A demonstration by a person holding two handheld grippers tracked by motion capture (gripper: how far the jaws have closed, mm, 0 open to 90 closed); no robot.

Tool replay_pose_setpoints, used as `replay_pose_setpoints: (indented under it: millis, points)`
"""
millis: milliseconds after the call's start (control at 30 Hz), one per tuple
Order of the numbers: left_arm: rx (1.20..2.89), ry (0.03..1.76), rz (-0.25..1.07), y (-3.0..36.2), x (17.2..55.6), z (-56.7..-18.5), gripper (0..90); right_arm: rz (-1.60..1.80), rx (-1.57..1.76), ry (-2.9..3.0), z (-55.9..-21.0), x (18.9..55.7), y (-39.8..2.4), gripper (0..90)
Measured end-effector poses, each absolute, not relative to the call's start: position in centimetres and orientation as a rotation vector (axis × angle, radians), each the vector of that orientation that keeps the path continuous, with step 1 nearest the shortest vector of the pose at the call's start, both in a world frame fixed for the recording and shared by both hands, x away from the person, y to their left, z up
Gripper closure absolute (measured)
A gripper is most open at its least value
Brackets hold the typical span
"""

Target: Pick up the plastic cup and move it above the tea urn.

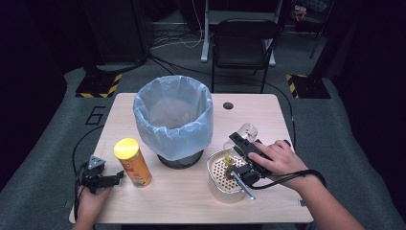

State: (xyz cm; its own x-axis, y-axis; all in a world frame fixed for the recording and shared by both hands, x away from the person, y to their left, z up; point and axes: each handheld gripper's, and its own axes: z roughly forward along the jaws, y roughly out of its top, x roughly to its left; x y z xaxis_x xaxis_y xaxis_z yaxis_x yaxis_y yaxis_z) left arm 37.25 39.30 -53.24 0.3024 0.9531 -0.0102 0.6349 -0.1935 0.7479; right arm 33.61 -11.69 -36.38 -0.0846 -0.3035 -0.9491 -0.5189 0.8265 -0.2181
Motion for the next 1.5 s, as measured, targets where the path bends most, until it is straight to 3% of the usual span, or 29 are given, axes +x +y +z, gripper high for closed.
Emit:
replay_pose_setpoints:
  millis: [400,833,1500]
  points:
    - [1.919,1.411,0.622,39.3,37.3,-53.2,10.4,0.474,-0.388,1.511,-37.6,33.5,-12.4,40.0]
    - [1.920,1.412,0.620,39.3,37.3,-53.2,10.4,1.423,0.353,1.592,-35.5,35.4,-14.7,39.8]
    - [1.920,1.412,0.620,39.3,37.3,-53.2,10.4,1.773,0.730,1.759,-34.4,37.9,-14.1,39.9]
